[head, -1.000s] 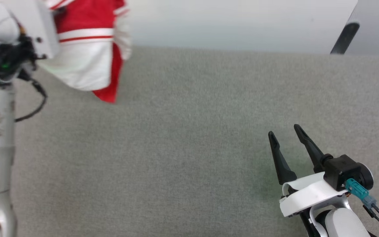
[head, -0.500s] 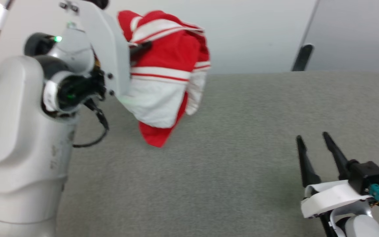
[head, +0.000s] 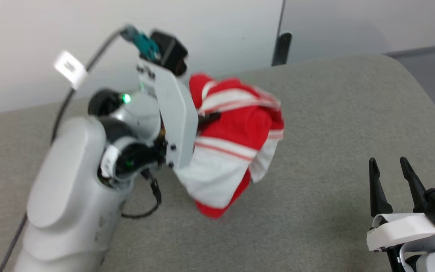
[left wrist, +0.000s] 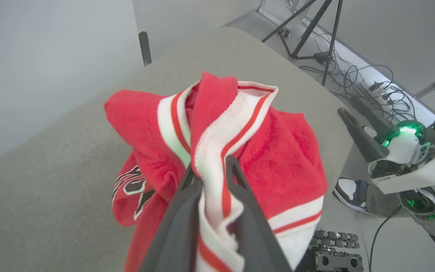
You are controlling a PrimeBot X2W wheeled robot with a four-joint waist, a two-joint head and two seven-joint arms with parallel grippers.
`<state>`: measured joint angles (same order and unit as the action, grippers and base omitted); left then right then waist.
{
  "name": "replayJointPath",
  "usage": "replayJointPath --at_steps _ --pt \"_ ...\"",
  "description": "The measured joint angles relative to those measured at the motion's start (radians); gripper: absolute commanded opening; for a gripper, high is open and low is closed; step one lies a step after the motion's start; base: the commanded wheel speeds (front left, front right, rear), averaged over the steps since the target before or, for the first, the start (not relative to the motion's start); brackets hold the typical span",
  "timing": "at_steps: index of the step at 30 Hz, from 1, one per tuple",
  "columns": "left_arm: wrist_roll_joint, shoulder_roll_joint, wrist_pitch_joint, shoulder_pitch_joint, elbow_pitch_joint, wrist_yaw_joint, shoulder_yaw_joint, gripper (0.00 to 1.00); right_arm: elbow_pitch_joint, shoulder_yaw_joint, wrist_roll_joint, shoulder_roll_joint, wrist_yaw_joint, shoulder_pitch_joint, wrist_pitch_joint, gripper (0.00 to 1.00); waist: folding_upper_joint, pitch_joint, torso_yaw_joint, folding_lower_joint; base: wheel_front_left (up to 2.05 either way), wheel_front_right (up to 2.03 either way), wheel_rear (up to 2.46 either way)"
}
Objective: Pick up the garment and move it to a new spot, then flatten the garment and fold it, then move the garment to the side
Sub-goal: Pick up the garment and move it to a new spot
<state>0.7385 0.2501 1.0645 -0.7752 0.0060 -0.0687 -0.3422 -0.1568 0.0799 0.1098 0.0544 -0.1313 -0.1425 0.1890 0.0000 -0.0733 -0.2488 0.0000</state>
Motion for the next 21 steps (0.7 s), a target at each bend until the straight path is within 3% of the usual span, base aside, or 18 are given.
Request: replayJointPath --at_steps 11,14,15,16,17,18,21 --pt "-0.016 0.059 0.015 0.136 0.109 -0.034 -0.095 0.0 -0.047 -0.027 0.042 -0.002 0.0 -0.022 0.031 1.0 0.0 -0.092 -0.052 0.0 0.0 0.0 0.0" --pt "-0.017 0.074 0.014 0.145 0.138 -0.042 -0.111 0.23 -0.062 -0.036 0.049 -0.002 0.0 -0.037 0.04 1.0 0.0 -0.106 -0.051 0.0 0.0 0.0 0.0" --pt "-0.017 0.078 0.008 0.145 0.146 -0.046 -0.118 0.36 -0.066 -0.039 0.049 -0.002 0.0 -0.037 0.04 1.0 0.0 -0.108 -0.048 0.0 0.0 0.0 0.0" --pt "-0.018 0.081 0.004 0.145 0.153 -0.047 -0.125 0.51 -0.07 -0.042 0.049 -0.002 0.0 -0.037 0.041 1.0 0.0 -0.109 -0.044 0.0 0.0 0.0 0.0" --pt "-0.018 0.084 -0.001 0.145 0.159 -0.049 -0.132 0.87 -0.074 -0.044 0.049 -0.002 0.0 -0.037 0.042 1.0 0.0 -0.108 -0.039 0.0 0.0 0.0 0.0" --pt "-0.018 0.086 -0.005 0.144 0.165 -0.05 -0.138 1.0 -0.077 -0.047 0.049 -0.002 0.0 -0.038 0.045 1.0 0.0 -0.107 -0.034 0.0 0.0 0.0 0.0" --pt "-0.017 0.092 -0.022 0.137 0.173 -0.055 -0.156 1.0 -0.083 -0.052 0.049 -0.003 0.0 -0.041 0.046 1.0 0.0 -0.096 -0.016 0.0 0.0 0.0 0.0"
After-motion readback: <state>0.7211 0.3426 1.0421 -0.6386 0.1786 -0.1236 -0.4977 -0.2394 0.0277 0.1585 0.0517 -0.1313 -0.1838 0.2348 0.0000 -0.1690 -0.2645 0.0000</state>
